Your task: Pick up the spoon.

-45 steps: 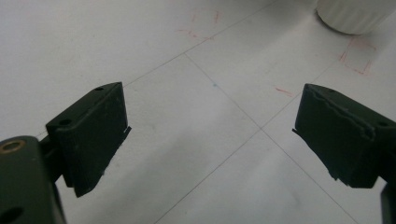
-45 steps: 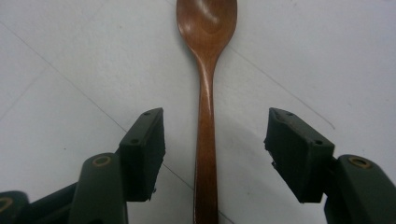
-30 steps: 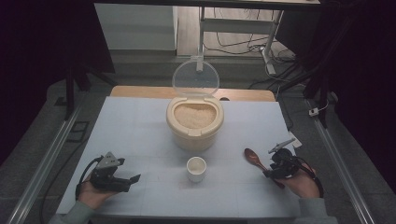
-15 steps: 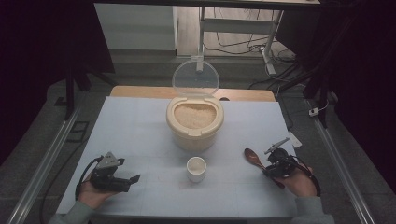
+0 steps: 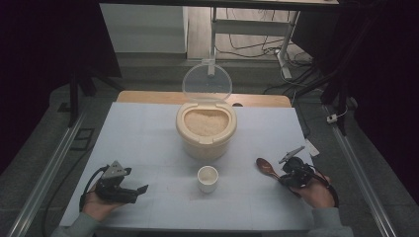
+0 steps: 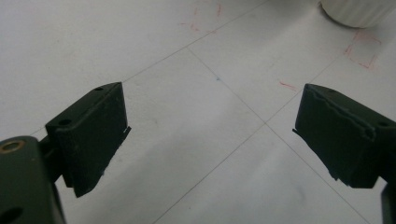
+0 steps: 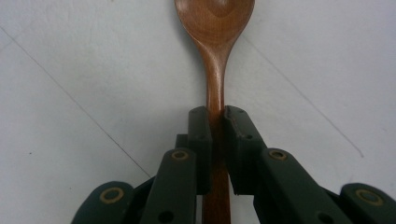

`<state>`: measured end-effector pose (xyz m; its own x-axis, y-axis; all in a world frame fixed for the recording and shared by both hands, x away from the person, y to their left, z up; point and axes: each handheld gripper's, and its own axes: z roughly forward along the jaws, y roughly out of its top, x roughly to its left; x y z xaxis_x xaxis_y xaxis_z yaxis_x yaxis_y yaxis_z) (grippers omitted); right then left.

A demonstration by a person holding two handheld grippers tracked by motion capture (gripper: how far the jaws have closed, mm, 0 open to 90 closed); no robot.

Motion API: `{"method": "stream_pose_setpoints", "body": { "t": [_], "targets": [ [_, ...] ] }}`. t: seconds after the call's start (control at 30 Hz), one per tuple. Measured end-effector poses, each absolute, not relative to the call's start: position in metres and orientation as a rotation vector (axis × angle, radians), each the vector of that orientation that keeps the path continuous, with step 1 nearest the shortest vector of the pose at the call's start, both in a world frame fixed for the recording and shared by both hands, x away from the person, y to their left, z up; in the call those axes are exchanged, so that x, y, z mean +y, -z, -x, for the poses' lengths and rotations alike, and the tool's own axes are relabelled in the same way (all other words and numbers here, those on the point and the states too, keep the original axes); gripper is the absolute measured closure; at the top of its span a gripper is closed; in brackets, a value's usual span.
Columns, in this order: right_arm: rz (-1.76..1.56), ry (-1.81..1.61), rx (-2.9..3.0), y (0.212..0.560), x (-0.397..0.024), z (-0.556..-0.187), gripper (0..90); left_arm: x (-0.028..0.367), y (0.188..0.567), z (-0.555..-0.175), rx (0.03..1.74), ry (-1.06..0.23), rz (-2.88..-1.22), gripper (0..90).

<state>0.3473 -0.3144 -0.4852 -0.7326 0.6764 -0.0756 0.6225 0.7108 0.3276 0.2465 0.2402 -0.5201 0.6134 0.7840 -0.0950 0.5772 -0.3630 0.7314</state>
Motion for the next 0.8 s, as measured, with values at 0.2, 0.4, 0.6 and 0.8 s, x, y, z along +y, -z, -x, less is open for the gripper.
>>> {"method": "stream_pose_setpoints", "body": {
  "t": [0.2, 0.4, 0.6, 0.8],
  "targets": [
    [-1.034, -0.528, 2.699, 0.471, -0.319, -0.343, 81.2, 0.24, 0.52, -0.247, 1.07, -0.35, -2.083, 9.3],
    [-0.955, -0.692, 2.67, 0.444, -0.316, -0.331, 81.2, 0.24, 0.521, -0.247, 1.071, -0.351, -2.087, 9.3],
    [-0.829, -0.813, 2.676, 0.421, -0.3, -0.319, 81.2, 0.24, 0.521, -0.247, 1.073, -0.347, -2.089, 9.3],
    [-0.719, -0.886, 2.7, 0.406, -0.275, -0.309, 81.2, 0.24, 0.521, -0.247, 1.073, -0.345, -2.089, 9.3]
  ]
}}
